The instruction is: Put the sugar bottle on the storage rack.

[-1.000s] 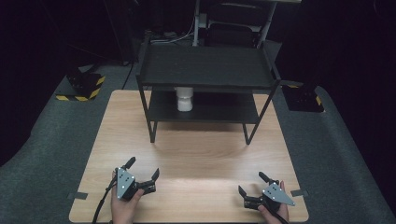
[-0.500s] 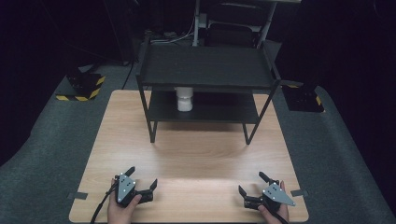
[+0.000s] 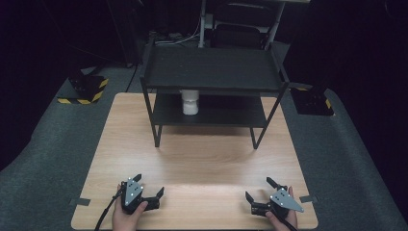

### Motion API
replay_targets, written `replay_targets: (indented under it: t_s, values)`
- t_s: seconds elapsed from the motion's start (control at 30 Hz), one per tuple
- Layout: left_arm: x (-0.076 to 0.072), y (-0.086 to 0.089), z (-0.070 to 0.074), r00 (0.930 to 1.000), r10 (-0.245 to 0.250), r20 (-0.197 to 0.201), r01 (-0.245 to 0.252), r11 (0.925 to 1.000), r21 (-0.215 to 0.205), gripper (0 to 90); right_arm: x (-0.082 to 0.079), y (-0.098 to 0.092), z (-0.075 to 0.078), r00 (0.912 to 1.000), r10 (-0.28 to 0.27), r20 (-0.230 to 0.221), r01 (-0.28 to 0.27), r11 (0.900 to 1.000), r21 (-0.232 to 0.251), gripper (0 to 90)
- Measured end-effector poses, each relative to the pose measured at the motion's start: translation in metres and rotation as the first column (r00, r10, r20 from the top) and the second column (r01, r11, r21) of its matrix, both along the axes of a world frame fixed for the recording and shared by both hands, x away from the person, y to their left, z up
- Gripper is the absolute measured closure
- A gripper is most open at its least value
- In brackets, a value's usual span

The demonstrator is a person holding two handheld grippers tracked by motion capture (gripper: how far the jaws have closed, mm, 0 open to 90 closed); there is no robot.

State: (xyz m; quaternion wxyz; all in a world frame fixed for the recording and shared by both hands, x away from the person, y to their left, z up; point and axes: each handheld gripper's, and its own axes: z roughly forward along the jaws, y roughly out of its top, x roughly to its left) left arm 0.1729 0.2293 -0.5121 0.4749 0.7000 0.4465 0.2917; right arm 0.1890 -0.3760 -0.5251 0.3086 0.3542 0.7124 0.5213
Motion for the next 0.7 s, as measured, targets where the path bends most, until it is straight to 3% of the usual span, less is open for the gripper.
replay_targets:
  t_s: [0.23,0.53,0.7]
  values:
    - [-0.0020,0.0025,-0.0026,0.9999,-0.008,0.015,0.008,0.9999,-0.011,0.5,0.0009,0.0010,0.0008,1.0000,-0.006,-0.007,0.006,1.000,0.001,0.1]
    - [-0.0007,0.0020,-0.0004,1.0000,-0.007,-0.001,0.007,0.9999,-0.008,0.5,0.0022,-0.0005,0.0000,0.9999,-0.010,-0.011,0.010,1.000,0.016,0.1]
    - [0.0000,0.0056,-0.0035,1.0000,0.008,-0.001,-0.008,0.9985,-0.054,0.5,0.0003,-0.0007,-0.0011,0.9999,-0.012,-0.004,0.012,1.000,0.020,0.1]
